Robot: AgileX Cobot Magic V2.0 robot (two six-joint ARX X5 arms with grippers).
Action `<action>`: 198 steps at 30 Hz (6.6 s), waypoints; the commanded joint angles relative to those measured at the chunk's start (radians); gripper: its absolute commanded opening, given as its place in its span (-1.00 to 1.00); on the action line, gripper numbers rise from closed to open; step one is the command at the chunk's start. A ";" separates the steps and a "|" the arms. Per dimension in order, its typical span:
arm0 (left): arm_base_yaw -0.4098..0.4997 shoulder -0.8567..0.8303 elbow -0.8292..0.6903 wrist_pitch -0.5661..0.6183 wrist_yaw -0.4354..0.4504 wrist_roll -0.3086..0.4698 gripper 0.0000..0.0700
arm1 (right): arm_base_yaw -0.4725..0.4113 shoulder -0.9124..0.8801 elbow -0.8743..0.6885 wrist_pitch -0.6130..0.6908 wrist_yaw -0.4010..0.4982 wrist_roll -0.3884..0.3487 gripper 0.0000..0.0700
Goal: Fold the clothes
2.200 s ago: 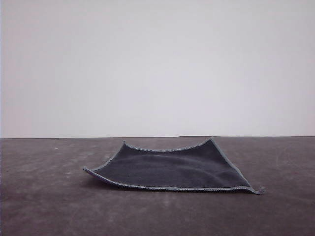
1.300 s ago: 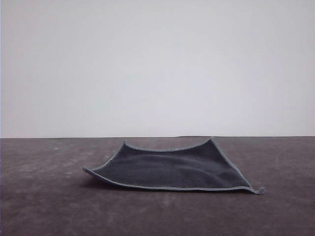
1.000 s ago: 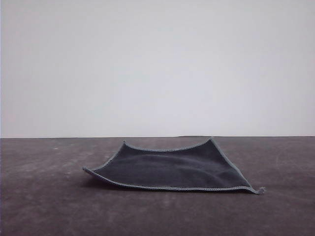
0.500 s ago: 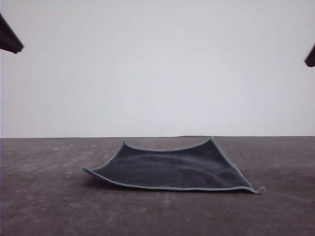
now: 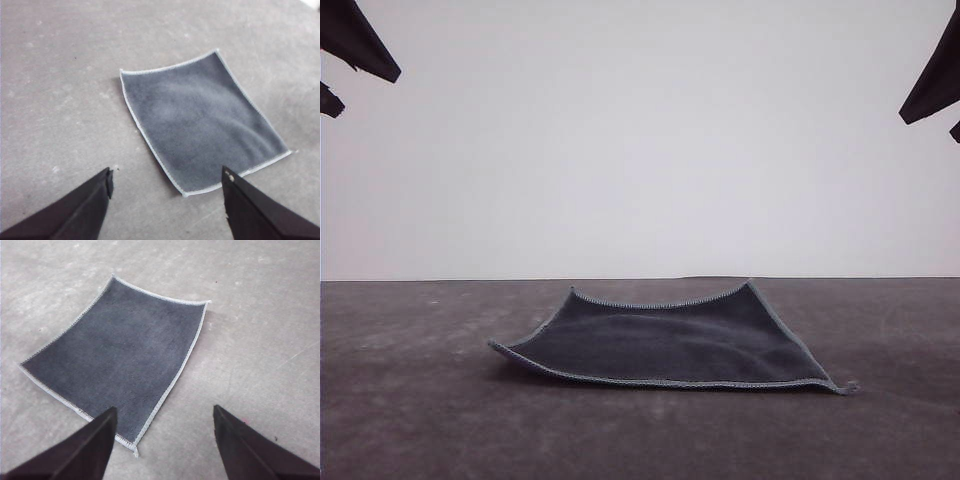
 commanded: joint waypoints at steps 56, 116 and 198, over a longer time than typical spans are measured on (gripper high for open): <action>0.052 1.510 0.914 0.100 0.264 -0.172 0.23 | -0.135 1.356 0.708 0.352 -0.393 0.335 0.12; 0.076 1.340 0.919 -0.185 0.360 0.091 -0.99 | -0.099 1.217 0.698 0.145 -0.379 0.167 -0.99; 0.026 0.052 -0.062 -0.051 -0.046 -0.175 0.00 | -0.006 0.882 0.185 0.076 -0.299 0.322 -0.08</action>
